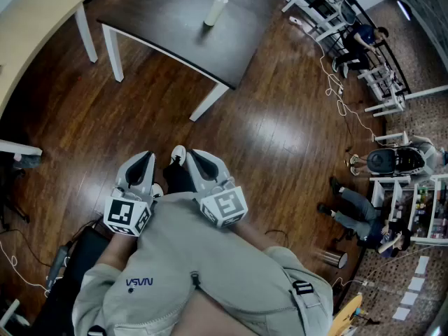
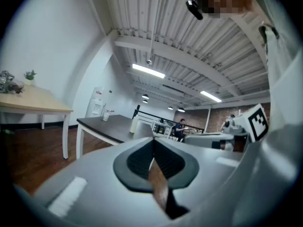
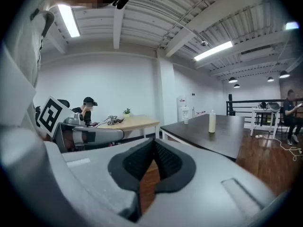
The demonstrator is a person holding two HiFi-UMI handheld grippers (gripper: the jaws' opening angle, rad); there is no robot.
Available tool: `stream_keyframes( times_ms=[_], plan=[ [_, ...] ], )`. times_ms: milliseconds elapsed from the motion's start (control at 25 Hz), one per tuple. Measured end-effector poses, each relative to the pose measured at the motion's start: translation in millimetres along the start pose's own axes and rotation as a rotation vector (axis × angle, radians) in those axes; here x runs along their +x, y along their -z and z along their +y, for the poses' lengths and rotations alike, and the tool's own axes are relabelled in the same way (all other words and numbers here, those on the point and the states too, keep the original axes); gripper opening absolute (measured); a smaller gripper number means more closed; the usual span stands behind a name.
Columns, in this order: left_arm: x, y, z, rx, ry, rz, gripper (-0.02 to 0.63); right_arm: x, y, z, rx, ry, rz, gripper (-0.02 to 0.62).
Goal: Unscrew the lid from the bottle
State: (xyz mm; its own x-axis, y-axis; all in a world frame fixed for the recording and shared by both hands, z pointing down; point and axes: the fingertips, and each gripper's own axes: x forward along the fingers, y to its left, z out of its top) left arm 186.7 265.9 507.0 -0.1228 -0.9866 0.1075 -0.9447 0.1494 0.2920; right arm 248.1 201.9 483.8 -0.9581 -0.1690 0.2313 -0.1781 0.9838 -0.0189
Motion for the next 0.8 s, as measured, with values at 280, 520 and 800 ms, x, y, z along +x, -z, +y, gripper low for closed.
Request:
stream_keyframes(
  times_ms=[280, 520, 800],
  plan=[
    [13.5, -10.2, 42.1, 0.016, -0.092, 0.002, 0.003, 50.7, 3.0, -8.3, 0.015, -0.074, 0.009, -0.002],
    [44.4, -38.3, 79.7, 0.029, -0.125, 0.039, 0.003, 102.3, -22.4, -28.7, 0.038, -0.096, 0.009, -0.002],
    [110.6, -54.3, 91.9, 0.079, -0.116, 0.072, 0.003, 144.5, -33.6, -76.4, 0.076, -0.122, -0.004, -0.002]
  ],
)
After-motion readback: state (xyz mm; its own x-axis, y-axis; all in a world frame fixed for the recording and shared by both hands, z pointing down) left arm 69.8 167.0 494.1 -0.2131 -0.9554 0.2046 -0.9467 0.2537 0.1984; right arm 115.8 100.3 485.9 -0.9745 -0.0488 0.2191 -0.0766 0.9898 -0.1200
